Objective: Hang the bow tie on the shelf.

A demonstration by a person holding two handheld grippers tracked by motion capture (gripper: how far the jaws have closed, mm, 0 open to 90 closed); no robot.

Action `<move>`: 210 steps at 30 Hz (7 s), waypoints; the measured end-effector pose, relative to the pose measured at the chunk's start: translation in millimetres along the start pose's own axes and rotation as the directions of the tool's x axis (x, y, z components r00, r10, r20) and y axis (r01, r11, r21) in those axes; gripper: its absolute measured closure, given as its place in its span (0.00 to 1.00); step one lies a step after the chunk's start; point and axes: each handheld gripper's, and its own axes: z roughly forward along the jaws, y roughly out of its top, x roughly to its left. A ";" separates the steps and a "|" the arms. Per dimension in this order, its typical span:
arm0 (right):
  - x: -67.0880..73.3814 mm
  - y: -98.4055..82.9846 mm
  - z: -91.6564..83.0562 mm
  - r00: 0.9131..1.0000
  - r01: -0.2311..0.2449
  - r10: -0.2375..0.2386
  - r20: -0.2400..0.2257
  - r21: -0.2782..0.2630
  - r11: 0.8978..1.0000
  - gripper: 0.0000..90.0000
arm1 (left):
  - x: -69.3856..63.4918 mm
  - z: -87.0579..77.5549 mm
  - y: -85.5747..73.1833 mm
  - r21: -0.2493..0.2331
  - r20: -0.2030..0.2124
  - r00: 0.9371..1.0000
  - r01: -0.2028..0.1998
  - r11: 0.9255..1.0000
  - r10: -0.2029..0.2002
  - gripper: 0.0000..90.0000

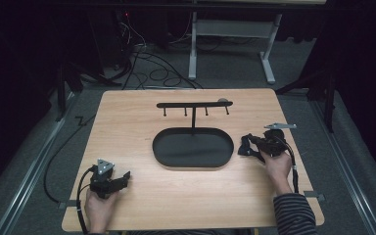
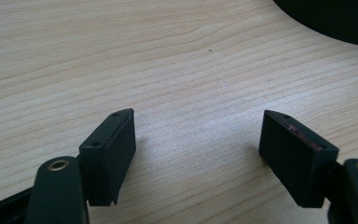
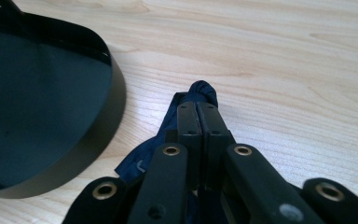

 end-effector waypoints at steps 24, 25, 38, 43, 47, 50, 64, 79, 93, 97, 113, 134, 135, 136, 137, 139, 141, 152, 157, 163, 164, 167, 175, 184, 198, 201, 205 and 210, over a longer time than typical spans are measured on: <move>17.4 8.4 -54.2 0.996 0.075 -0.083 -0.040 -0.179 0.981 1.00 | -0.1 0.0 0.1 0.001 -0.001 1.000 -0.001 1.000 0.001 0.31; 19.4 9.3 -57.9 0.996 0.073 -0.083 -0.046 -0.189 0.979 1.00 | -0.1 0.0 0.0 0.001 -0.001 1.000 -0.001 1.000 0.001 0.31; 35.8 14.9 -78.9 0.986 0.105 -0.133 -0.100 -0.243 0.964 1.00 | -0.2 0.0 0.1 0.001 -0.001 1.000 -0.001 1.000 0.001 0.31; 46.7 17.4 -85.0 0.978 0.124 -0.163 -0.133 -0.260 0.958 1.00 | -0.1 0.0 0.1 0.001 -0.001 1.000 -0.001 1.000 0.001 0.31; 52.2 19.2 -85.4 0.973 0.129 -0.173 -0.155 -0.262 0.957 1.00 | -0.3 0.1 0.0 0.000 -0.001 1.000 0.000 1.000 0.000 0.31; 55.5 21.3 -84.8 0.969 0.137 -0.184 -0.164 -0.265 0.955 1.00 | -0.3 0.1 0.0 0.000 -0.001 1.000 0.000 1.000 0.000 0.31; 71.9 30.4 -81.5 0.954 0.157 -0.218 -0.208 -0.274 0.949 1.00 | -0.3 0.1 0.0 -0.001 -0.001 1.000 0.001 1.000 -0.001 0.31; 85.4 48.5 -74.5 0.938 0.162 -0.244 -0.248 -0.310 0.937 1.00 | -0.2 0.1 0.0 -0.001 -0.001 1.000 0.001 1.000 -0.001 0.31; 86.6 70.0 -72.4 0.938 0.163 -0.247 -0.244 -0.319 0.934 1.00 | -0.3 0.1 0.0 -0.001 -0.001 1.000 0.001 1.000 -0.001 0.31; 83.5 76.0 -67.8 0.942 0.158 -0.238 -0.235 -0.317 0.935 1.00 | -0.2 0.1 0.1 -0.001 -0.001 1.000 0.001 1.000 -0.001 0.31; 73.0 85.7 -56.5 0.958 0.124 -0.195 -0.212 -0.309 0.943 1.00 | -0.2 0.1 0.0 -0.001 -0.001 1.000 0.001 1.000 -0.001 0.31; 55.2 86.8 -37.7 0.976 0.064 -0.115 -0.182 -0.263 0.963 1.00 | -0.1 0.1 0.0 0.000 0.000 1.000 0.001 1.000 -0.001 0.31; 54.8 86.6 -37.0 0.977 0.061 -0.111 -0.183 -0.258 0.964 1.00 | -0.1 0.1 0.0 -0.001 0.000 1.000 0.001 1.000 -0.001 0.31; 54.4 86.4 -36.6 0.977 0.059 -0.109 -0.185 -0.256 0.965 1.00 | -0.1 0.1 0.0 -0.001 0.000 1.000 0.001 1.000 -0.001 0.31; 54.4 86.3 -36.3 0.977 0.056 -0.105 -0.184 -0.254 0.966 1.00 | -0.2 0.1 0.0 0.000 0.000 1.000 0.001 1.000 -0.001 0.31; 55.1 86.3 -35.8 0.977 0.059 -0.108 -0.183 -0.252 0.966 1.00 | -0.2 0.1 0.0 0.000 0.000 1.000 0.001 1.000 -0.001 0.31; 55.7 86.3 -35.8 0.977 0.062 -0.110 -0.182 -0.249 0.967 0.98 | -0.1 0.2 0.0 -0.002 -0.001 1.000 0.002 1.000 -0.002 0.31; 55.3 84.5 -44.3 0.976 0.054 -0.108 -0.190 -0.270 0.961 0.90 | 0.0 0.1 -0.1 -0.002 0.000 1.000 0.002 1.000 -0.002 0.31; 52.9 79.6 -55.2 0.978 0.057 -0.108 -0.176 -0.275 0.960 0.85 | -0.1 0.1 0.0 -0.001 0.000 1.000 0.002 1.000 -0.002 0.31; 48.0 73.7 -68.0 0.979 0.061 -0.113 -0.167 -0.291 0.955 0.83 | -0.2 0.1 0.0 -0.001 -0.001 1.000 0.001 1.000 -0.001 0.31; 47.1 72.8 -69.0 0.980 0.057 -0.110 -0.166 -0.293 0.954 0.83 | -0.2 0.1 0.0 -0.001 -0.001 1.000 0.001 1.000 -0.001 0.31; 42.4 68.9 -72.3 0.982 0.043 -0.096 -0.165 -0.298 0.954 0.82 | -0.2 0.1 0.0 -0.001 -0.001 1.000 0.001 1.000 -0.001 0.31; 33.7 60.4 -80.5 0.985 0.020 -0.072 -0.158 -0.305 0.952 0.80 | -0.3 0.1 0.0 -0.001 -0.001 1.000 0.001 1.000 -0.001 0.31; 27.9 50.9 -88.8 0.986 0.007 -0.059 -0.156 -0.314 0.949 0.76 | -0.3 0.2 0.0 -0.001 -0.001 1.000 0.001 1.000 -0.001 0.31; 23.0 34.0 -102.2 0.988 -0.005 -0.046 -0.151 -0.325 0.946 0.74 | -0.3 0.2 0.1 -0.001 -0.001 1.000 0.001 1.000 -0.001 0.31; 22.0 30.9 -104.5 0.987 -0.009 -0.044 -0.155 -0.326 0.945 0.74 | -0.3 0.2 0.0 -0.001 -0.002 1.000 0.001 1.000 -0.001 0.31; 22.0 26.5 -110.0 0.987 -0.005 -0.048 -0.151 -0.332 0.943 0.74 | -0.3 0.2 0.0 -0.001 -0.001 1.000 0.001 1.000 -0.001 0.31; 21.8 20.5 -116.0 0.988 -0.007 -0.047 -0.149 -0.342 0.940 0.74 | -0.3 0.2 0.1 -0.001 -0.001 1.000 0.001 1.000 -0.001 0.31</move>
